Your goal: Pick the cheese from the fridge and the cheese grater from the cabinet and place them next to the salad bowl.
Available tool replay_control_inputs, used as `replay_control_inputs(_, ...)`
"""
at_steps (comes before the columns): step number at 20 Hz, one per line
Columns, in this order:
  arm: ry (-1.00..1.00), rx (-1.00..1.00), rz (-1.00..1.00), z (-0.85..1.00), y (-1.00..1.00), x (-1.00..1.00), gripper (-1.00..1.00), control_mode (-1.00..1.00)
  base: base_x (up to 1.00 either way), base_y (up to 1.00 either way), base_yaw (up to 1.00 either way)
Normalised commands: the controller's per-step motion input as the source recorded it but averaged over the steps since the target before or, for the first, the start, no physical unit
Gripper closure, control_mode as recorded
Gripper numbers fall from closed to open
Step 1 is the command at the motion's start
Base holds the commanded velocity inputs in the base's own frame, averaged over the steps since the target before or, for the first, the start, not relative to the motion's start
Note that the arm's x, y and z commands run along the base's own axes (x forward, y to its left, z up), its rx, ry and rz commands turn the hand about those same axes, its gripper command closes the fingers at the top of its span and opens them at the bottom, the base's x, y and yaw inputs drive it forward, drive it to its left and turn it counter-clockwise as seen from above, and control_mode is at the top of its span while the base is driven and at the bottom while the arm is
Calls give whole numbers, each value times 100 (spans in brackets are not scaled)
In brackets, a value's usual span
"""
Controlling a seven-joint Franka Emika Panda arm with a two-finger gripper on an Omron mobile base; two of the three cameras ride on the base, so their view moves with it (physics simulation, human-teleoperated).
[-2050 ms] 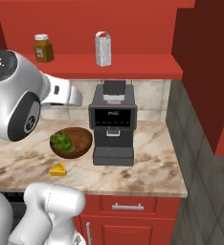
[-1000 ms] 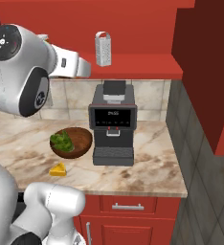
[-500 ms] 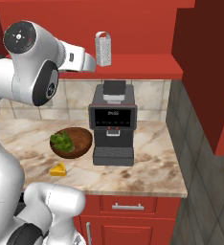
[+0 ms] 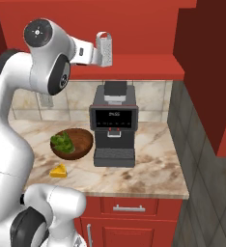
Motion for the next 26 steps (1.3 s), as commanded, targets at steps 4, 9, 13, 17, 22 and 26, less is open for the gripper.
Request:
replay_control_inputs(4,0,0,0,0,0,58,-100,-100,0,0,0)
replay_control_inputs(9,0,0,0,-1,0,42,-100,-100,0,0,0)
replay_control_inputs(13,-3,0,0,-11,0,34,-100,-100,0,0,0)
replay_control_inputs(17,-7,0,0,-20,0,35,-100,-100,0,0,0)
replay_control_inputs(22,-8,0,0,-15,0,37,-100,-100,0,0,0)
replay_control_inputs(26,0,0,0,0,0,43,-100,-100,0,0,0)
